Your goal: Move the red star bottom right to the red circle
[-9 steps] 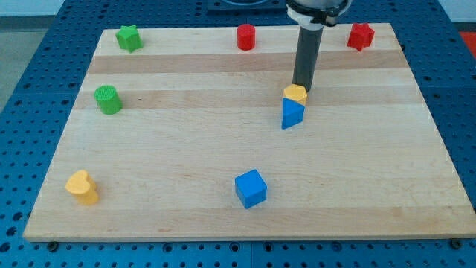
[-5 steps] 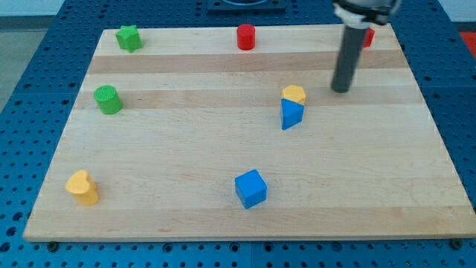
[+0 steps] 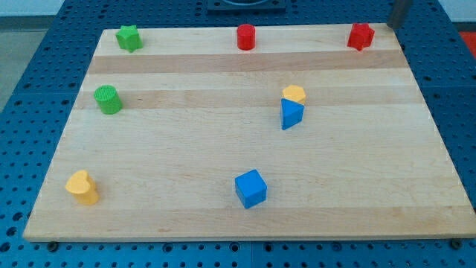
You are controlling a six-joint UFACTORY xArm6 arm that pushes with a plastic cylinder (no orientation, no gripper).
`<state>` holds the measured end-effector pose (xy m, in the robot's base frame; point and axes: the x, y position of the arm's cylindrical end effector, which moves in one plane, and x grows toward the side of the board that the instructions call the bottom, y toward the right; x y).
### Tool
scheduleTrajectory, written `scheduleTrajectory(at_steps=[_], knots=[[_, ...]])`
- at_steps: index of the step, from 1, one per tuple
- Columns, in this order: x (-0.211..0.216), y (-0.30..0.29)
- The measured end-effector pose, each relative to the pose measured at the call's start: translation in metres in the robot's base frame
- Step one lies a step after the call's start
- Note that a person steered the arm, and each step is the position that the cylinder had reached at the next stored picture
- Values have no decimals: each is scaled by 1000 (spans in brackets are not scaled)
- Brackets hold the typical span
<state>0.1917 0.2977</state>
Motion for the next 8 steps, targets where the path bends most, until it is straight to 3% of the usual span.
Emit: scheduleTrajectory(at_steps=[2, 5, 8], knots=[[0, -16], [35, -45], [55, -107]])
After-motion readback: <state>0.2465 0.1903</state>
